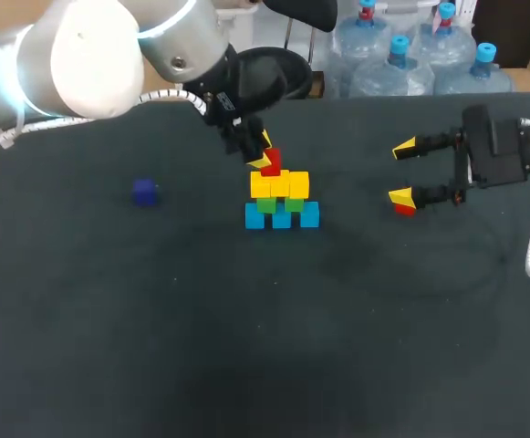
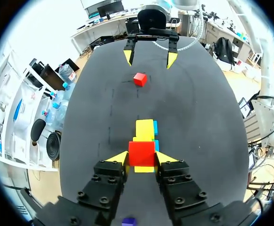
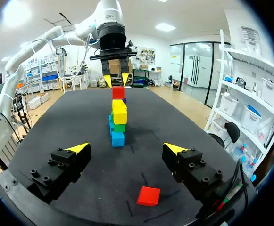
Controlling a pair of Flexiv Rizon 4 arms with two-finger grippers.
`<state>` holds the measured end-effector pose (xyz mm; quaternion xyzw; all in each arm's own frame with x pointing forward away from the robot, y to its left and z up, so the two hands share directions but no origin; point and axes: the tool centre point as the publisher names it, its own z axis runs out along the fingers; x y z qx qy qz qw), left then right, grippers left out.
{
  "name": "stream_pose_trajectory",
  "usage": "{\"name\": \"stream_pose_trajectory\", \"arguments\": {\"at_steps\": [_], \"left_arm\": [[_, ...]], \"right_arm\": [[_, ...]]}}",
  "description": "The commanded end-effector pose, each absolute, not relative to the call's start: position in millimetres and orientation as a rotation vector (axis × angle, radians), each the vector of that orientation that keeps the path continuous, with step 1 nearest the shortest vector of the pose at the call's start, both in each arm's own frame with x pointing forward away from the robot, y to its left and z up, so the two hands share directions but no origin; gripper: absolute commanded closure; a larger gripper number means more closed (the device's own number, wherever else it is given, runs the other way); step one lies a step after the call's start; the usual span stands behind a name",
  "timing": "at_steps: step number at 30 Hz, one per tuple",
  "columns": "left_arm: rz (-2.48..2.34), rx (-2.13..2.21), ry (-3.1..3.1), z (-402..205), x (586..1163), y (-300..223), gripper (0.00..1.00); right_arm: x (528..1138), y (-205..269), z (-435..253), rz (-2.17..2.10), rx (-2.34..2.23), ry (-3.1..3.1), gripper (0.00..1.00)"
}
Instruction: Place the blue cubes, place green cubes on the blue cubes, place the yellow cubes on the green cubes, then place the red cubes on the yellow cubes, and place purple cube on the red cubes.
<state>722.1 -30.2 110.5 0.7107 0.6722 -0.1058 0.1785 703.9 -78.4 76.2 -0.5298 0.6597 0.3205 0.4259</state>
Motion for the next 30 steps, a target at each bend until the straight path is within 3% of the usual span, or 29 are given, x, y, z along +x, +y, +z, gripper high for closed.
{"name": "stream_pose_trajectory", "arguments": {"at_steps": [1,30], "left_arm": [[-0.300,2.010,1.904,109.7,721.9,-29.0,1.00],[-0.290,2.028,1.952,106.8,728.6,-31.3,1.00]], "right_arm": [[704.2,-78.0,75.4,0.801,-1.324,1.647,0.00],[704.2,-78.0,75.4,0.801,-1.324,1.647,0.00]]}}
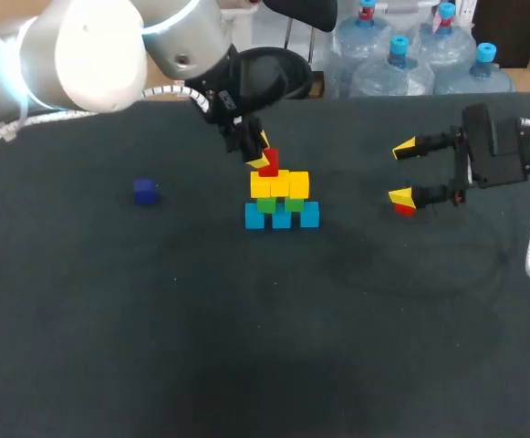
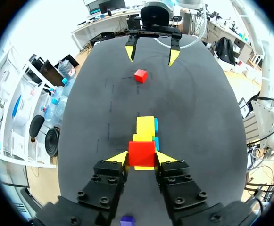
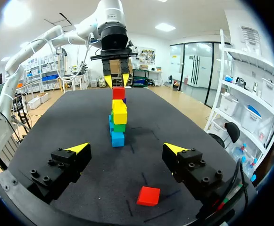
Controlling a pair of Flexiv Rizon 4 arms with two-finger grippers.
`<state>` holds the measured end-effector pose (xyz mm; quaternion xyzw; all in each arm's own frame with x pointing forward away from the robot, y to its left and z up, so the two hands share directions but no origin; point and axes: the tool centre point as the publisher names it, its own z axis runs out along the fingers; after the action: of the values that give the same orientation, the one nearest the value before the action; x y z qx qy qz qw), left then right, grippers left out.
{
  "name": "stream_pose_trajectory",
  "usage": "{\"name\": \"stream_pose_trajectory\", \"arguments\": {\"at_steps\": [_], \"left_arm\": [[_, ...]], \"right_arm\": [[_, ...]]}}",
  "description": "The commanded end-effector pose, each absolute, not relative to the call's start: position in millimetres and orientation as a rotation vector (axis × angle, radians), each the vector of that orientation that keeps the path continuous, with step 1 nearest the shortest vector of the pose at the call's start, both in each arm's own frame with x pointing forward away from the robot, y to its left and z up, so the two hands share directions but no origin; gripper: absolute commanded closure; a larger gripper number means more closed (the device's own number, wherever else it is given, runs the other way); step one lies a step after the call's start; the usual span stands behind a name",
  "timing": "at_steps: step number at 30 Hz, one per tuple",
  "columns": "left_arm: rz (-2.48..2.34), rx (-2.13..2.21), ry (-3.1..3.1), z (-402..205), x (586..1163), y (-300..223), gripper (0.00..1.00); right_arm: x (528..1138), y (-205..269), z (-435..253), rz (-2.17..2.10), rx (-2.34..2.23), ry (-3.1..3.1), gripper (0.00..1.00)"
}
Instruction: Place the blue cubes, place green cubes on the blue cubes, place the yellow cubes on the green cubes, then place the red cubes on the yellow cubes, and place purple cube on the red cubes.
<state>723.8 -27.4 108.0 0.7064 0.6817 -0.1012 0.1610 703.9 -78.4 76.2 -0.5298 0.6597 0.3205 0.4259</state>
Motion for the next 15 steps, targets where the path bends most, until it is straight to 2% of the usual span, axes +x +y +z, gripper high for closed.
{"name": "stream_pose_trajectory", "arguments": {"at_steps": [1,15], "left_arm": [[-0.291,2.028,1.952,106.6,728.8,-31.5,1.00],[-0.293,2.028,1.958,104.3,729.4,-31.3,1.00]], "right_arm": [[704.2,-78.0,75.4,0.801,-1.324,1.647,0.00],[704.2,-78.0,75.4,0.801,-1.324,1.647,0.00]]}}
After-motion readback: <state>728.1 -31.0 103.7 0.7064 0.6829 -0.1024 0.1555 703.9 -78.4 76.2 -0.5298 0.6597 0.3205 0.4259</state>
